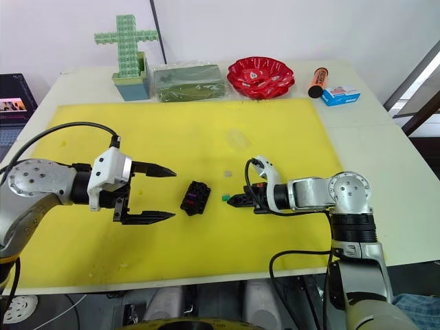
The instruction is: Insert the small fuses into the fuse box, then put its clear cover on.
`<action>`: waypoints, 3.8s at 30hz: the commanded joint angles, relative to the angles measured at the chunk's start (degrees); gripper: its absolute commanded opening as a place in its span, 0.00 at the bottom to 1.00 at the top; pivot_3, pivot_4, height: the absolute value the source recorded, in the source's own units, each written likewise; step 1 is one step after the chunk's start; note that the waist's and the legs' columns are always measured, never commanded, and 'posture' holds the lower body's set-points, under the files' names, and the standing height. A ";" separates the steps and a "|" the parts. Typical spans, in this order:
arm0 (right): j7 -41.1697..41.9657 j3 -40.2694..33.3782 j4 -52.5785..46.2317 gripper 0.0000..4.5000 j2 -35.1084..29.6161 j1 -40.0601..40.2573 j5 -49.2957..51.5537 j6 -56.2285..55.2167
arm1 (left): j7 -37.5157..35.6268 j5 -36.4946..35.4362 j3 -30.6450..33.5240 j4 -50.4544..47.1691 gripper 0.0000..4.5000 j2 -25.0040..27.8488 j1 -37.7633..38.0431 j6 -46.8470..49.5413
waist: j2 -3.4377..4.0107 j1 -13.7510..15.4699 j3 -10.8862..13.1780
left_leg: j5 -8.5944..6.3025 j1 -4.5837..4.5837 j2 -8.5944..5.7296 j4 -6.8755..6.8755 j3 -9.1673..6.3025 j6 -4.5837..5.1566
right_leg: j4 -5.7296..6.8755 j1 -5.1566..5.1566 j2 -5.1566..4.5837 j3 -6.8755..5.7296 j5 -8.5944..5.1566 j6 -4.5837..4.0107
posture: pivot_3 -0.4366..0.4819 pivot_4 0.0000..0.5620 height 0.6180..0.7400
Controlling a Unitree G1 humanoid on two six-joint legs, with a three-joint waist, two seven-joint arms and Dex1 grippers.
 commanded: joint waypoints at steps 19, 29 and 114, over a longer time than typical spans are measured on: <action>-9.79 5.80 -0.19 0.51 -2.18 3.80 16.90 -15.35 | -1.01 0.20 1.08 -0.52 1.00 0.50 0.05 -0.84 | 0.00 -0.11 0.00 | 0.00 0.00 0.00 0.00 0.01 0.00 | -0.05 0.00 0.00 0.02 0.00 -0.01 | 0.48 0.27 1.00; -9.76 8.48 0.74 0.51 -2.48 2.92 16.26 -17.37 | -0.30 -0.07 1.35 -1.41 1.00 0.48 0.52 -0.49 | 0.00 -0.12 0.00 | 0.00 0.00 0.01 0.00 0.01 0.00 | -0.06 0.00 0.00 0.03 -0.02 -0.03 | 0.48 0.27 1.00; 97.52 63.80 13.55 0.00 -9.27 -38.96 -79.08 -42.37 | 0.14 2.40 -0.80 -0.38 1.00 -0.59 -0.06 -2.75 | 0.13 -0.09 0.09 | -0.13 -0.10 0.00 0.06 0.18 0.22 | -0.23 -0.08 -0.02 0.02 -0.01 -0.05 | 0.48 0.27 1.00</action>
